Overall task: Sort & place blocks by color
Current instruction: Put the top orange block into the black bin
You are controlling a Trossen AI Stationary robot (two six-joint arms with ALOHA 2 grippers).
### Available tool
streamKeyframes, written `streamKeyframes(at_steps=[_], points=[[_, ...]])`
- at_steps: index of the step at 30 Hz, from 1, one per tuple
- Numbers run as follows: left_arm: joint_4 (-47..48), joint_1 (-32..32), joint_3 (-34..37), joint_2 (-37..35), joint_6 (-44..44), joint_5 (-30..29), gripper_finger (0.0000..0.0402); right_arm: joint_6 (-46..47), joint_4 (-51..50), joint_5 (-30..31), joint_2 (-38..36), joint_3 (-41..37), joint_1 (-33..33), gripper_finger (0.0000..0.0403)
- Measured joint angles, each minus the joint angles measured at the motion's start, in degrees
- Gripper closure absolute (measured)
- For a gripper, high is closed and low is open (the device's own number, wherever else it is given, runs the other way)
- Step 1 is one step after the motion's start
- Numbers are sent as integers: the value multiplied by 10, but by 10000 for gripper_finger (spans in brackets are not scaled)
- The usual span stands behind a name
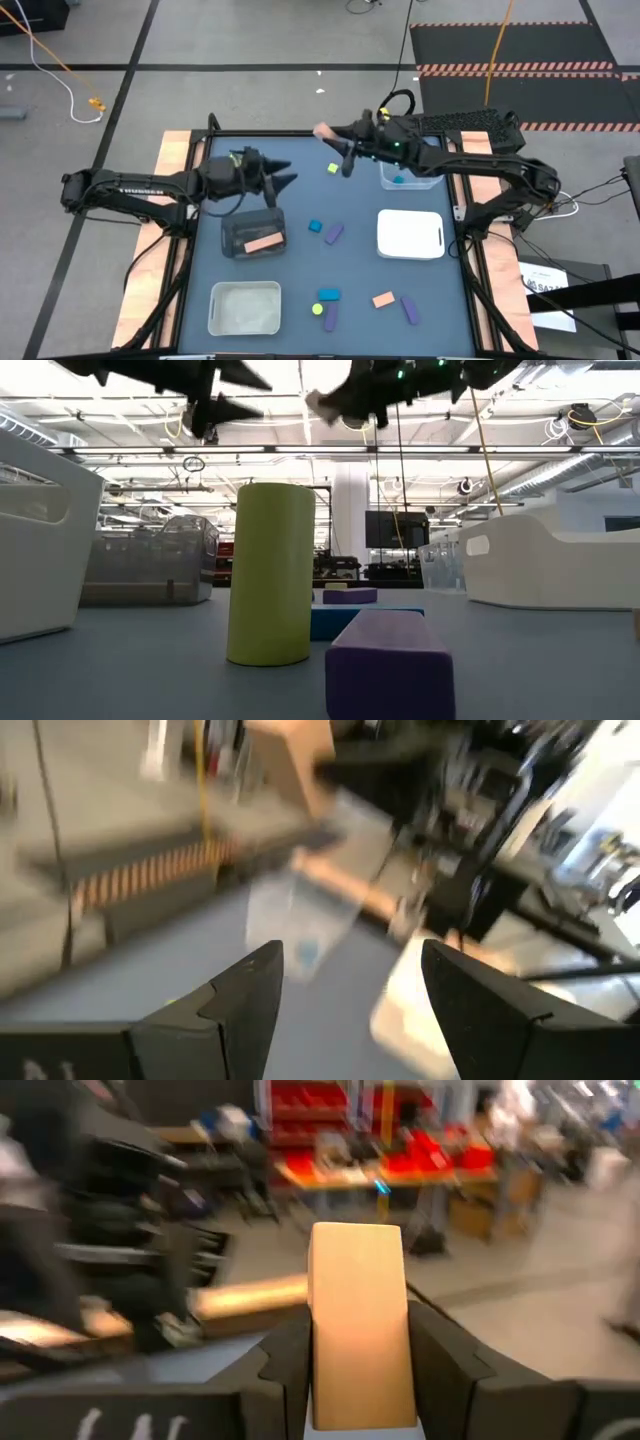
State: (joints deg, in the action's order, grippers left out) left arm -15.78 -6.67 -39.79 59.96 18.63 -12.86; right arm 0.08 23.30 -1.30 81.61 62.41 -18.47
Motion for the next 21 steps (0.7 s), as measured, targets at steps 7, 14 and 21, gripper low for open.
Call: streamKeyframes(at_steps=[7,14,21], points=[[-134,-12,0,0,-205,0,163,52,33,-80,13,0,18,291],[-145,-27,0,0,-179,27,163,47,80,-95,56,0,51,291],[-158,-22,-1,31,-153,58,163,38,130,-95,81,-1,66,291]])
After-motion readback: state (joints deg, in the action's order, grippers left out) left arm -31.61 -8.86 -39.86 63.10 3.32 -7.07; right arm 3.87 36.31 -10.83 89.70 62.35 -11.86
